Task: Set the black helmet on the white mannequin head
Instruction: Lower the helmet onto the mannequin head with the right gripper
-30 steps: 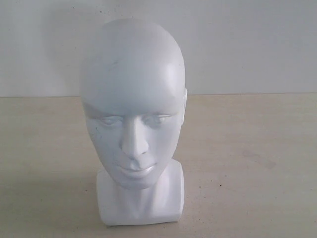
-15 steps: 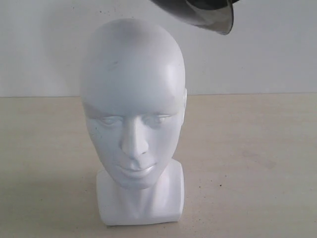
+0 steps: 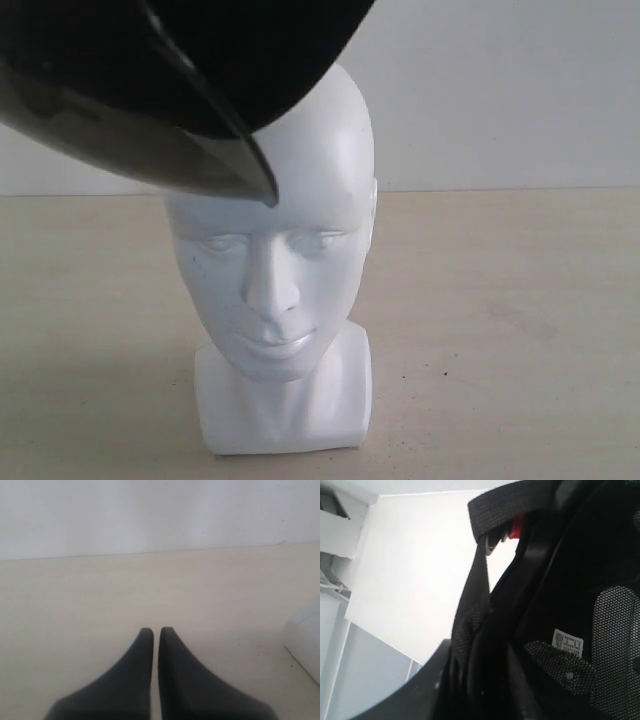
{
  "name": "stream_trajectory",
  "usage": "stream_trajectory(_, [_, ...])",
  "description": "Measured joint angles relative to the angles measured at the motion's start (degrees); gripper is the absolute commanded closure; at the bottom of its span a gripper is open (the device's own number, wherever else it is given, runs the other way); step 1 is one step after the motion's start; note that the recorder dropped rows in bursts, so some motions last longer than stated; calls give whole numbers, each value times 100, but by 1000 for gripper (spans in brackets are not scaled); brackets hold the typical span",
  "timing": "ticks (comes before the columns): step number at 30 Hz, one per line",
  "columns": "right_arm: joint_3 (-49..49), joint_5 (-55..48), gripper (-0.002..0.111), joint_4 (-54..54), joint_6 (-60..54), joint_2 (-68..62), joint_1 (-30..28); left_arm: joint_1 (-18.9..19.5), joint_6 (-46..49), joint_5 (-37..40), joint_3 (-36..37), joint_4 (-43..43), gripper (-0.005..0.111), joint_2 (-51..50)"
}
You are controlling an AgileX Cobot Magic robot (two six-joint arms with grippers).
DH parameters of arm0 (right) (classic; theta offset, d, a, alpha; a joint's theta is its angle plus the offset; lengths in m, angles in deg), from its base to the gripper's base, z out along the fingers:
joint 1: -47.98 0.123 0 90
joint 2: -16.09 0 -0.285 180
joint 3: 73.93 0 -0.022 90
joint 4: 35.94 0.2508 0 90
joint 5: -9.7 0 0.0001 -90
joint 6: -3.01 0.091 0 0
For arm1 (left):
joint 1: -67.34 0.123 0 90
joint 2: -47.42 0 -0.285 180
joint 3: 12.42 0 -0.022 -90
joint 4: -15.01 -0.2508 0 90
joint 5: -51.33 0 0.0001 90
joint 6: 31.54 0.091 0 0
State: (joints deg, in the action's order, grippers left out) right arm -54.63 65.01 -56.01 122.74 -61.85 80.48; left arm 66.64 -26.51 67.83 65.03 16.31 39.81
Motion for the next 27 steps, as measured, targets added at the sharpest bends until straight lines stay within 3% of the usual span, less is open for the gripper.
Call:
stream_trajectory(7, [794,7,108,528,-122,-5,9,0,0,0,0,0,102,0])
stream_trajectory(17, [2290,749,108,2200,-779,-5,36,0,0,0,0,0,102,0])
stream_trajectory(27, [3016,968,108,3073,-1333,23,59,0,0,0,0,0,102,0])
